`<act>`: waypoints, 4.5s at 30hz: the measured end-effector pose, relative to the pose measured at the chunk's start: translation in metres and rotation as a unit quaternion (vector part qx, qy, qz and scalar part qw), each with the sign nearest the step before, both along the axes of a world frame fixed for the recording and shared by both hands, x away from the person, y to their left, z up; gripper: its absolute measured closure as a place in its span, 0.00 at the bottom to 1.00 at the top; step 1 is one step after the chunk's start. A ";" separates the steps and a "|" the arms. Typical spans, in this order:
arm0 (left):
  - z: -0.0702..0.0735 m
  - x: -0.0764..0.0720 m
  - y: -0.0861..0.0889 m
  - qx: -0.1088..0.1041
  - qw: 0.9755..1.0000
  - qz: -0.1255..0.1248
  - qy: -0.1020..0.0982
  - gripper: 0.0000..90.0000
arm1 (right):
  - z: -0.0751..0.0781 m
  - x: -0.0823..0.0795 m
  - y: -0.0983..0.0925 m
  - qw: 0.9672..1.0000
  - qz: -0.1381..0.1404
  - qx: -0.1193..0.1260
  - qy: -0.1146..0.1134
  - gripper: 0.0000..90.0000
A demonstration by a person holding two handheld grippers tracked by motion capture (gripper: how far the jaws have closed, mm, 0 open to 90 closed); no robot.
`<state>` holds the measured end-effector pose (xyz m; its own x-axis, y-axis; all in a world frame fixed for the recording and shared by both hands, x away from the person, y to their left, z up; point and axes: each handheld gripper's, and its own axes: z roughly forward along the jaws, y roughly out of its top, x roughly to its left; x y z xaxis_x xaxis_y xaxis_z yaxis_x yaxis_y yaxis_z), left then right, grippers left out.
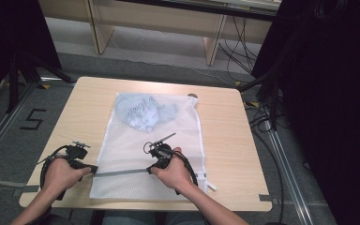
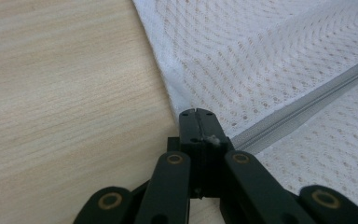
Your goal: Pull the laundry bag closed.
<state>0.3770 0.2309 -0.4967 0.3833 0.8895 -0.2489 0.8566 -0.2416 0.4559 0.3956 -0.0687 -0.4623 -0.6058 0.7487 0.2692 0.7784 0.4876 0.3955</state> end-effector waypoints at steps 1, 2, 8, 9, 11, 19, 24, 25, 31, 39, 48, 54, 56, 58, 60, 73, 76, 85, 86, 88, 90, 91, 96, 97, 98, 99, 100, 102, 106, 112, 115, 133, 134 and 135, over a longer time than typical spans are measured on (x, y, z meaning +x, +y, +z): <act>0.000 0.000 0.000 0.000 1.000 0.000 0.000 1.00 | 0.000 0.001 -0.001 1.000 0.004 0.002 -0.007 0.97; 0.000 0.000 0.000 0.000 1.000 0.000 -0.001 1.00 | 0.002 0.001 -0.002 1.000 0.009 -0.002 -0.002 0.97; 0.000 0.000 0.000 0.001 1.000 -0.002 -0.002 1.00 | 0.002 0.001 -0.004 1.000 0.003 0.003 0.002 0.97; 0.000 0.000 0.000 0.000 1.000 -0.001 -0.003 1.00 | 0.002 0.001 -0.005 1.000 0.001 -0.001 0.001 0.97; 0.000 0.000 0.000 0.000 1.000 -0.001 -0.003 1.00 | 0.003 0.001 -0.006 1.000 0.002 0.004 0.002 0.97; 0.000 0.000 0.000 0.001 1.000 -0.002 -0.003 1.00 | 0.003 0.003 -0.009 1.000 -0.007 0.002 0.004 0.97; 0.000 0.000 0.000 0.000 1.000 -0.001 -0.003 1.00 | 0.004 0.002 -0.010 1.000 -0.005 0.004 0.006 0.97; 0.000 0.000 0.000 0.000 1.000 -0.001 -0.003 1.00 | 0.003 0.002 -0.010 1.000 -0.010 0.005 0.000 0.97; 0.000 0.000 0.000 0.000 1.000 -0.001 -0.003 1.00 | 0.005 0.001 -0.014 1.000 -0.011 0.001 0.012 0.97; 0.000 0.000 0.000 0.000 1.000 -0.001 -0.003 1.00 | 0.006 -0.001 -0.021 0.999 -0.026 0.007 0.017 0.97; 0.000 0.000 0.000 0.000 1.000 -0.001 -0.003 1.00 | 0.005 -0.002 -0.030 1.000 -0.018 0.003 0.009 0.97; 0.000 0.000 -0.001 0.000 1.000 -0.001 -0.004 1.00 | 0.005 -0.001 -0.034 1.000 -0.015 -0.001 0.003 0.97; 0.000 0.000 -0.001 0.000 1.000 0.000 -0.003 1.00 | 0.005 -0.001 -0.034 1.000 -0.019 0.002 0.006 0.97; 0.001 0.000 -0.001 0.004 1.000 0.003 0.003 1.00 | 0.004 -0.001 -0.035 1.000 -0.020 0.006 0.004 0.97; 0.002 -0.001 -0.001 0.003 1.000 0.000 0.010 1.00 | 0.005 -0.002 -0.036 0.999 -0.033 0.001 0.009 0.97; 0.002 -0.001 -0.001 0.006 1.000 -0.001 0.007 1.00 | 0.005 0.000 -0.045 1.000 -0.025 0.003 0.007 0.97; 0.002 -0.001 -0.001 0.006 1.000 -0.001 0.007 1.00 | 0.006 -0.001 -0.047 1.000 -0.023 0.006 0.009 0.97; 0.002 0.000 -0.001 0.005 1.000 -0.002 0.009 1.00 | 0.006 -0.002 -0.054 1.000 -0.027 0.005 0.008 0.97; 0.002 0.000 -0.001 0.005 1.000 -0.005 0.009 1.00 | 0.006 -0.002 -0.054 1.000 -0.028 0.006 0.008 0.97; 0.002 0.000 0.000 0.007 1.000 -0.004 0.007 1.00 | 0.006 -0.003 -0.054 0.999 -0.035 0.004 0.008 0.97; 0.001 0.000 -0.001 0.003 1.000 0.000 0.004 1.00 | 0.006 -0.002 -0.055 1.000 -0.028 0.007 0.009 0.97; 0.002 -0.001 -0.001 0.005 1.000 -0.001 0.010 1.00 | 0.007 -0.001 -0.057 1.000 -0.021 0.010 0.011 0.97; 0.001 0.000 0.000 0.005 1.000 -0.008 0.007 1.00 | 0.007 -0.003 -0.057 0.999 -0.034 0.005 0.011 0.97; 0.001 0.000 -0.002 0.002 1.000 0.005 0.004 1.00 | 0.007 -0.002 -0.058 0.999 -0.030 0.008 0.009 0.97; 0.000 0.000 -0.001 0.000 1.000 0.001 0.004 1.00 | 0.007 -0.002 -0.058 0.999 -0.033 0.007 0.009 0.97; 0.000 0.000 -0.001 0.000 1.000 0.001 0.004 1.00 | 0.007 -0.002 -0.059 0.999 -0.030 0.007 0.009 0.97; 0.001 0.000 0.000 0.004 1.000 -0.004 0.005 1.00 | 0.007 -0.002 -0.059 0.999 -0.033 0.005 0.008 0.97; 0.000 0.000 -0.001 0.000 1.000 0.001 -0.003 1.00 | 0.007 -0.002 -0.059 0.999 -0.035 0.002 0.006 0.97; 0.001 0.000 -0.002 0.003 1.000 0.006 0.005 1.00 | 0.007 -0.002 -0.061 0.999 -0.035 0.010 0.009 0.97; 0.002 -0.001 -0.001 0.006 1.000 -0.001 0.008 1.00 | 0.008 -0.002 -0.065 0.999 -0.038 0.006 0.009 0.97; 0.002 0.000 -0.001 0.005 1.000 -0.002 0.008 1.00 | 0.008 -0.001 -0.068 0.999 -0.039 0.006 0.006 0.97; 0.001 -0.001 -0.002 0.003 1.000 0.008 0.005 1.00 | 0.007 -0.001 -0.079 0.999 -0.050 0.003 0.006 0.97; 0.001 -0.001 -0.002 0.003 1.000 0.010 0.004 1.00 | 0.007 -0.001 -0.079 0.999 -0.051 0.004 0.006 0.97; 0.001 -0.001 -0.002 0.003 1.000 0.010 0.004 1.00 | 0.008 -0.002 -0.079 0.998 -0.063 0.004 0.015 0.97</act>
